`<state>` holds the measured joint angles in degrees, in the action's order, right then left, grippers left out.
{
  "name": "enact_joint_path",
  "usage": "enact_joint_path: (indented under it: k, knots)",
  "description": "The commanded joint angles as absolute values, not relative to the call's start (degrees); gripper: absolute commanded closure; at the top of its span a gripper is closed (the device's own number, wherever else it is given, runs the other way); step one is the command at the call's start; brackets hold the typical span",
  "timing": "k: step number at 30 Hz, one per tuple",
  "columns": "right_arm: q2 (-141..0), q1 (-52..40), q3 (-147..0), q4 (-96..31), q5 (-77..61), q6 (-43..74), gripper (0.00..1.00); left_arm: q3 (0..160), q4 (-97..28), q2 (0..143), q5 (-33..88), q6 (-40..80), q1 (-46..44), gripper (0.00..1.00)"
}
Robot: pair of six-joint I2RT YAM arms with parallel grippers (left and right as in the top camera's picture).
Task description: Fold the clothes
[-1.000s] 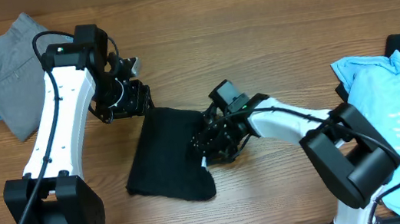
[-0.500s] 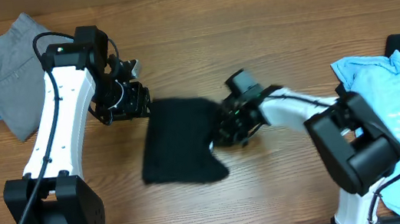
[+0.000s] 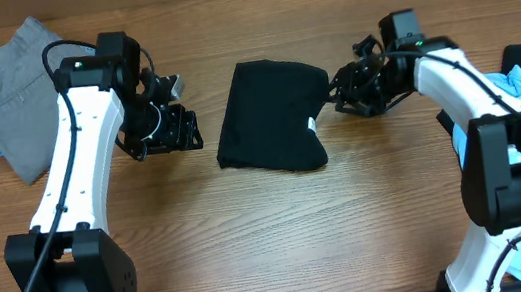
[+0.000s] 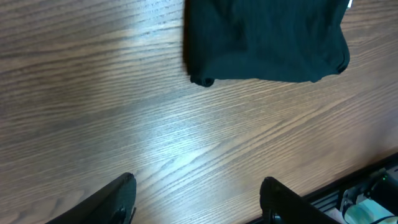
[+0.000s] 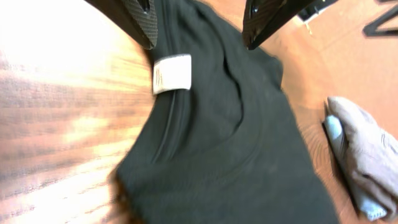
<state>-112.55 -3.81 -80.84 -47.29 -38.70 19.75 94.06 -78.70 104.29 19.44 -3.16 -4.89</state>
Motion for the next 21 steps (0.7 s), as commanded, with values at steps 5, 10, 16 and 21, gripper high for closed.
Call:
enact_joint_path:
  k: [5,10,16,21]
  knots:
    - [-109.6,-12.58,-82.3,-50.98,-38.63,24.21,0.75,95.13,-76.77,104.84,19.29,-3.88,-5.06,0.31]
    - [-112.71,-22.9,-81.54,-46.39,-27.99,43.33,0.71,95.13,-76.34,104.84,19.29,-3.86,-5.06,0.29]
    - [-119.74,-27.31,-81.47,-41.65,-25.91,57.01,0.92,95.13,-77.41,104.84,19.29,-3.86,-5.06,0.3]
    - [-122.26,-25.63,-81.45,-45.54,-21.21,56.34,0.95,95.13,-78.22,104.84,19.27,-3.9,-5.06,0.3]
